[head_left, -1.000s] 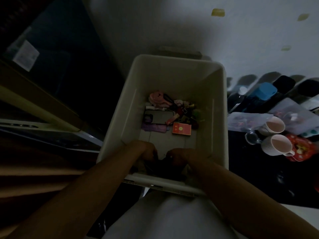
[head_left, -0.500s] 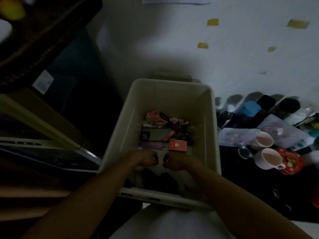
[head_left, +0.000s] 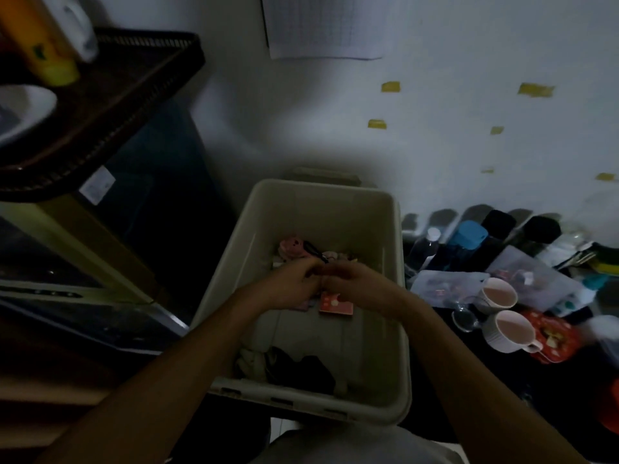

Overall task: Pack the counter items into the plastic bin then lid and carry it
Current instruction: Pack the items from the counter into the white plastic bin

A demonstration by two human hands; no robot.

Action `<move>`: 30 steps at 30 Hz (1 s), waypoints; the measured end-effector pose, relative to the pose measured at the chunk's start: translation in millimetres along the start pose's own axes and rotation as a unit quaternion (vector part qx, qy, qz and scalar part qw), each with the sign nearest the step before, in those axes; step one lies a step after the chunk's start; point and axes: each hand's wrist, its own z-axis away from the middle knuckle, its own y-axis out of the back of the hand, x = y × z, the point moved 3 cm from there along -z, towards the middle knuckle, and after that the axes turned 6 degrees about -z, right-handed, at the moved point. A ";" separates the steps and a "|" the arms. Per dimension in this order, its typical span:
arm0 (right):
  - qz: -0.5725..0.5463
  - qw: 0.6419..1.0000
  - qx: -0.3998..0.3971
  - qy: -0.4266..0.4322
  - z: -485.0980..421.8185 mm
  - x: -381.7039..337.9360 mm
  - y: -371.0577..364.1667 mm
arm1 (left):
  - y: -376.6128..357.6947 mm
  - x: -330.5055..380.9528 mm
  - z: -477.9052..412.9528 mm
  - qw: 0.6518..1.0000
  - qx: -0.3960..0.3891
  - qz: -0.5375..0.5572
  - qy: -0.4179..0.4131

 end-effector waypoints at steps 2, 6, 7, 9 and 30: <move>-0.017 0.999 0.032 0.007 9.4 -5.0 25.8 | -2.4 24.9 -1.7 0.999 0.018 0.005 -0.040; -0.034 0.995 0.086 0.024 30.4 4.5 73.0 | -15.6 69.6 -14.9 0.993 0.058 -0.018 -0.102; -0.038 0.994 0.102 0.032 37.0 9.7 84.1 | -20.9 82.7 -19.9 0.991 0.062 -0.017 -0.114; -0.046 0.990 0.122 0.045 47.3 17.6 100.3 | -30.1 100.8 -29.8 0.989 0.066 -0.010 -0.129; -0.109 0.947 0.297 -0.059 171.1 194.7 263.3 | -219.9 207.7 -133.8 0.997 -0.003 0.002 -0.078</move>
